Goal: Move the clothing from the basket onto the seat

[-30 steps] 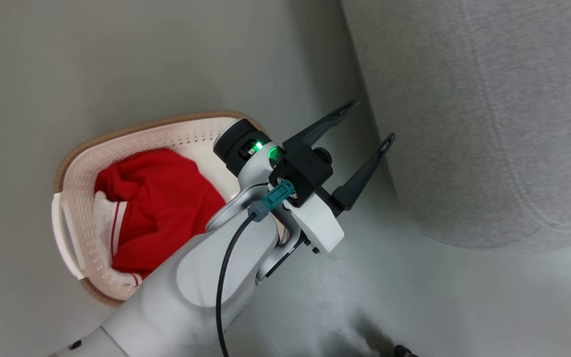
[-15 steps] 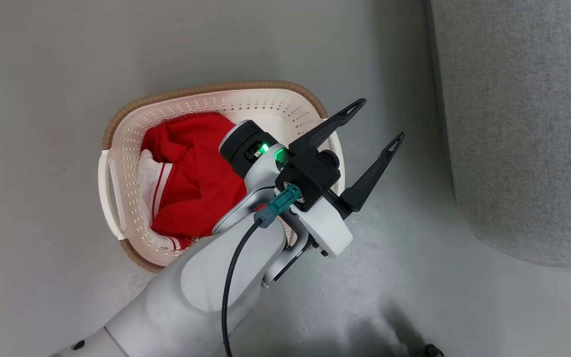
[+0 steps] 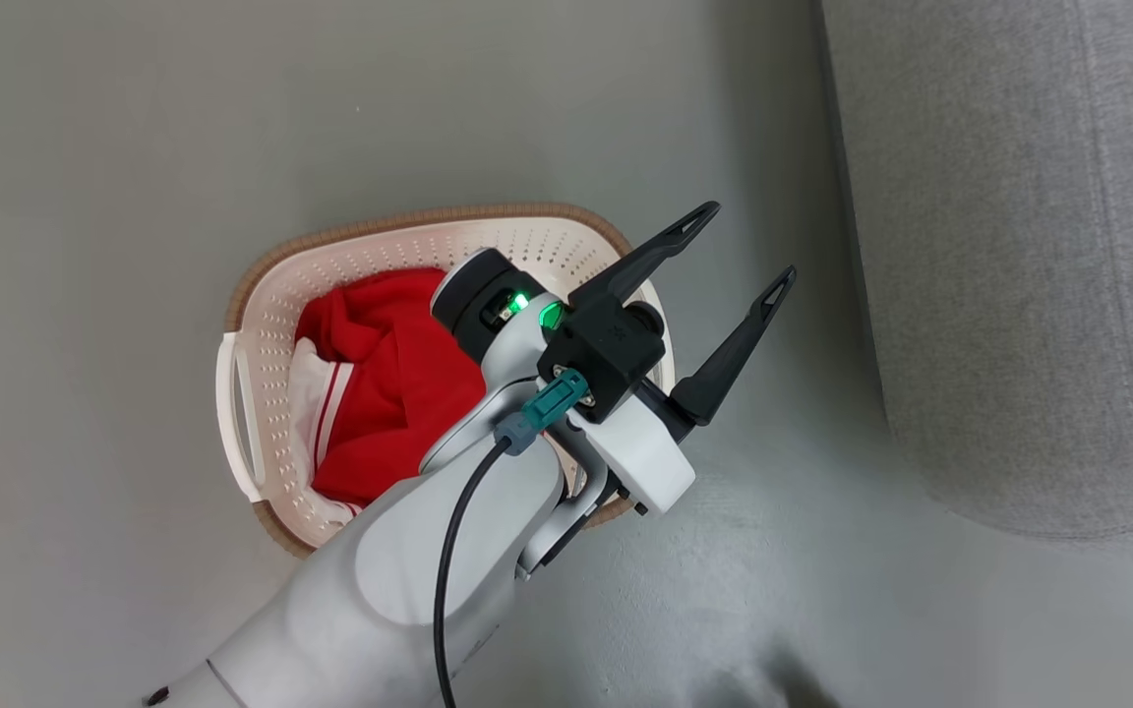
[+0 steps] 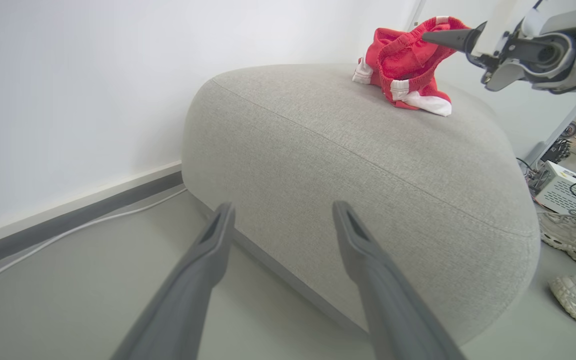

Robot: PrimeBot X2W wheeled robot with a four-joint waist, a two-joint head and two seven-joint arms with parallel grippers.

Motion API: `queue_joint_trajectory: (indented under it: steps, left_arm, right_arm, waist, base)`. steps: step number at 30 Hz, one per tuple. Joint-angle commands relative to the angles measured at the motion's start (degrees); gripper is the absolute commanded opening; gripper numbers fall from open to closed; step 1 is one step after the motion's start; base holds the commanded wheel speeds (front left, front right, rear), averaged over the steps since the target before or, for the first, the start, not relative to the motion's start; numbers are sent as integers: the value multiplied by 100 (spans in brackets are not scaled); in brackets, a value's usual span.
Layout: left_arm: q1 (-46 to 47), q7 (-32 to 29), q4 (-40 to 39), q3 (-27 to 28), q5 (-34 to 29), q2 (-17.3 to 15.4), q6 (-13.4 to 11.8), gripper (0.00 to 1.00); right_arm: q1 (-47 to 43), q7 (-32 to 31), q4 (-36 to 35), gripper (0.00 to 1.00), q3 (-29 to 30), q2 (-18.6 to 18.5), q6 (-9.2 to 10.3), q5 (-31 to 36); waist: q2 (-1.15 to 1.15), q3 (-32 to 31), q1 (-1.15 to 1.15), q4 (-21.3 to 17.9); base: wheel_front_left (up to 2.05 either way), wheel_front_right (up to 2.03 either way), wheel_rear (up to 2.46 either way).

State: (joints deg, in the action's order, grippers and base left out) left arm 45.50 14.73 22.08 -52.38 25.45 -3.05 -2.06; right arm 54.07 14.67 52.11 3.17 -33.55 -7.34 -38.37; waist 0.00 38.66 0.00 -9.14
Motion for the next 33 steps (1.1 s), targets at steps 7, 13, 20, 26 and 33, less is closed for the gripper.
queue_joint_trajectory:
  steps: [7, 13, 20, 26, 33]
  left_arm:
    - [-413, 27, -178, 389, 93, 17, 115, 100]
    - [-869, 27, -201, 771, 83, 17, 109, 100]
    - [-1421, 27, -253, 1423, -79, 17, -11, 100]
    - [-1987, 27, -255, 2227, -378, 17, -182, 100]
    - [-2464, 27, -271, 2937, -621, 17, -275, 100]
  right_arm:
    - [-1031, 33, -591, 100, -524, -81, -14, -142]
    - [-1544, 33, -1012, 100, -975, 56, -14, -124]
    - [-1913, 33, -1595, 100, -1132, 220, -14, -17]
    - [-2280, 33, -2338, 100, -1167, 461, -14, 380]
    - [-2719, 33, -2891, 100, -1212, 728, -14, 622]
  waist:
    - [0, -654, 0, 22]
    - [0, -1177, 0, 126]
    - [0, -1731, 0, 379]
    - [0, -2244, 0, 714]
    - [0, -2635, 0, 997]
  base:
    - [0, 0, 0]
    - [0, 0, 0]
    - [0, 0, 0]
    - [0, 0, 0]
    - [0, 0, 0]
